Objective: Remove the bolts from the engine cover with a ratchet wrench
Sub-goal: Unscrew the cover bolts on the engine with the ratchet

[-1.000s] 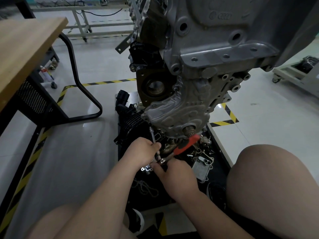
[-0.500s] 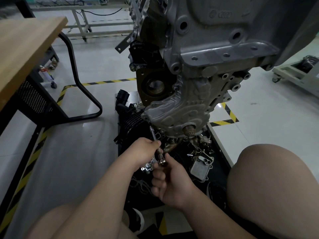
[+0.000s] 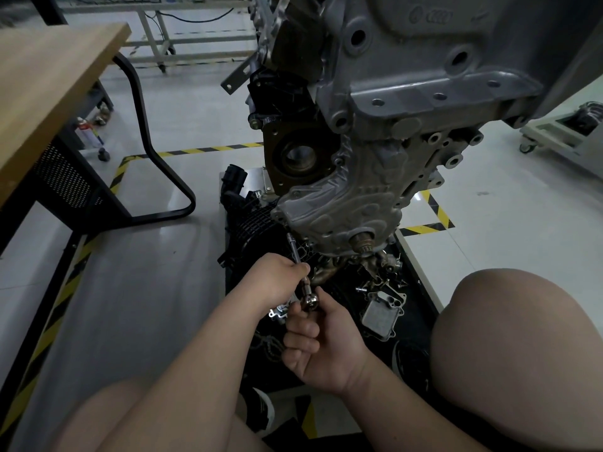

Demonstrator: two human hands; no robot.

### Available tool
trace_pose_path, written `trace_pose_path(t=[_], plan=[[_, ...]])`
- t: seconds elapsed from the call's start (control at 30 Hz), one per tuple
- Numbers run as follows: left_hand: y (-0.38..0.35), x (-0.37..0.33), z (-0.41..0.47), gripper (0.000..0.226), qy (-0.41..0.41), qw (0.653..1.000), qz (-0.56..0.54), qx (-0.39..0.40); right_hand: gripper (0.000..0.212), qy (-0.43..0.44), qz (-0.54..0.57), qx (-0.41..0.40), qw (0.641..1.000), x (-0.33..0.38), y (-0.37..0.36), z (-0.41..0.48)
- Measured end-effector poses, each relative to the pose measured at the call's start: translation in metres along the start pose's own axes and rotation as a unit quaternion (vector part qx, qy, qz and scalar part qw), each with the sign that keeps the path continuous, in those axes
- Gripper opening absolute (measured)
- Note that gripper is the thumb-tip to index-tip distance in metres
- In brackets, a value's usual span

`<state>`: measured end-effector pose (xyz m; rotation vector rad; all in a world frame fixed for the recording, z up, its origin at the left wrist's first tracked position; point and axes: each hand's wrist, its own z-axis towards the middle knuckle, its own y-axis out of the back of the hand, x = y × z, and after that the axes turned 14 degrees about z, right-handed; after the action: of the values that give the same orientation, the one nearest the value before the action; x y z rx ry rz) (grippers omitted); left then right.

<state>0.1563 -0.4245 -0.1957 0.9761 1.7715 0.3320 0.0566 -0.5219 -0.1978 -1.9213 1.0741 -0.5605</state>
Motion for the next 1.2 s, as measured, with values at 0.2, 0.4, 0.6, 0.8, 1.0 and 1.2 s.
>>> trace_pose_path(t=[0.2, 0.4, 0.6, 0.8, 1.0, 1.2], plan=[[-0.001, 0.005, 0.002, 0.048, -0.01, 0.999, 0.034, -0.031, 0.062, 0.032, -0.112, -0.072, 0.991, 0.0, -0.004, -0.003], [0.0, 0.006, 0.002, 0.047, -0.016, 0.998, 0.046, -0.034, 0.061, 0.069, -0.186, -0.112, 0.974, -0.001, -0.006, -0.003], [0.0, 0.006, 0.002, 0.054, -0.024, 0.996, 0.08, -0.043, 0.06, 0.207, -0.416, -0.187, 0.865, -0.003, 0.003, 0.003], [-0.001, 0.002, 0.003, 0.052, -0.026, 0.995, 0.091, -0.042, 0.049, 0.332, -0.691, -0.222, 0.603, 0.009, 0.009, -0.002], [-0.002, 0.004, 0.004, 0.064, -0.025, 0.991, 0.117, -0.06, 0.041, 0.321, -0.78, -0.202, 0.497, 0.011, 0.013, 0.003], [-0.005, 0.003, 0.001, 0.064, -0.036, 0.994, 0.074, -0.073, 0.054, 0.208, -0.369, -0.124, 0.897, 0.005, 0.006, 0.001]])
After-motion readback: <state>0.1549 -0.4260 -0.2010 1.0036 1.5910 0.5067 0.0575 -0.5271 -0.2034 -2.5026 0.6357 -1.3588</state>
